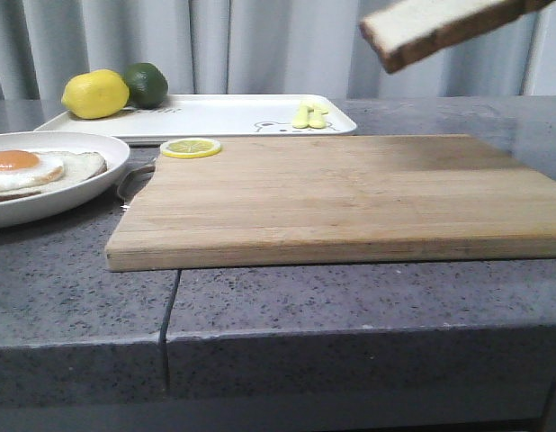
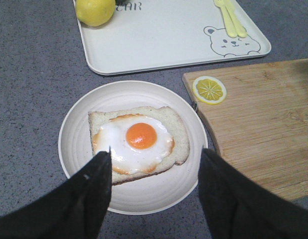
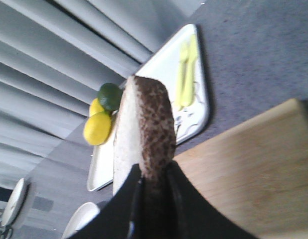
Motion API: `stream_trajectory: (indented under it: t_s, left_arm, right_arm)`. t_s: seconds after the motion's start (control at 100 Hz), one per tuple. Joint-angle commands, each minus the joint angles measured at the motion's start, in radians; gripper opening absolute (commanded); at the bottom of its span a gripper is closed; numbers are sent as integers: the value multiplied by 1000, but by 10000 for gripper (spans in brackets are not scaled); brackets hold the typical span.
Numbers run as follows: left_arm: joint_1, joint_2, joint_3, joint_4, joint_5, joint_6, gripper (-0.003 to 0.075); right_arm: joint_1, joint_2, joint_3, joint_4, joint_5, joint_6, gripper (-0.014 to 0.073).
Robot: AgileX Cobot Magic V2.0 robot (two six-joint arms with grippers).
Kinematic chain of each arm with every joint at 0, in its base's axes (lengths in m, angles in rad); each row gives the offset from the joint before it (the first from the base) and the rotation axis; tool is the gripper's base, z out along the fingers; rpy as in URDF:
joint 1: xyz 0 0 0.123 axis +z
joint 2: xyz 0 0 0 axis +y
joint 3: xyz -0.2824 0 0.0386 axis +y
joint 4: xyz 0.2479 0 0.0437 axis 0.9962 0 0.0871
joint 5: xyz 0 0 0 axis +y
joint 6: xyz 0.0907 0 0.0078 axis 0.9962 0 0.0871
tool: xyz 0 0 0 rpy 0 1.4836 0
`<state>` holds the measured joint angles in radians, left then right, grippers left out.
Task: Place bread and move sandwich to tray
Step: 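Lift the bread and carry it with the right gripper over the egg plate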
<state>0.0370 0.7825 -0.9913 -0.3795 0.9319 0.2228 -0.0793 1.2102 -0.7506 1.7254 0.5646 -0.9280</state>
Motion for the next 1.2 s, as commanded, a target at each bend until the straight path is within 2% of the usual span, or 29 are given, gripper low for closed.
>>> stream_trajectory:
  t_s: [0.0,0.19,0.39,0.53,0.74,1.19]
  left_arm:
    - [2,4,-34,-21,-55,1,368]
    - [2,4,-34,-21,-55,1,368]
    - [2,4,-34,-21,-55,1,368]
    - [2,4,-34,-21,-55,1,368]
    - [2,4,-34,-21,-55,1,368]
    - [2,4,-34,-21,-55,1,368]
  right_arm:
    - [90,-30,-65,95,-37,8,-61]
    - [282,-28,-118,150,-203,8,-61]
    - [476,21,-179,150,-349,11,-61]
    - [584,97,-255,150,-397,22,-61]
    - [691,243,-386,150,-403,48,-61]
    - [818,469,-561,151,-423,168,-61]
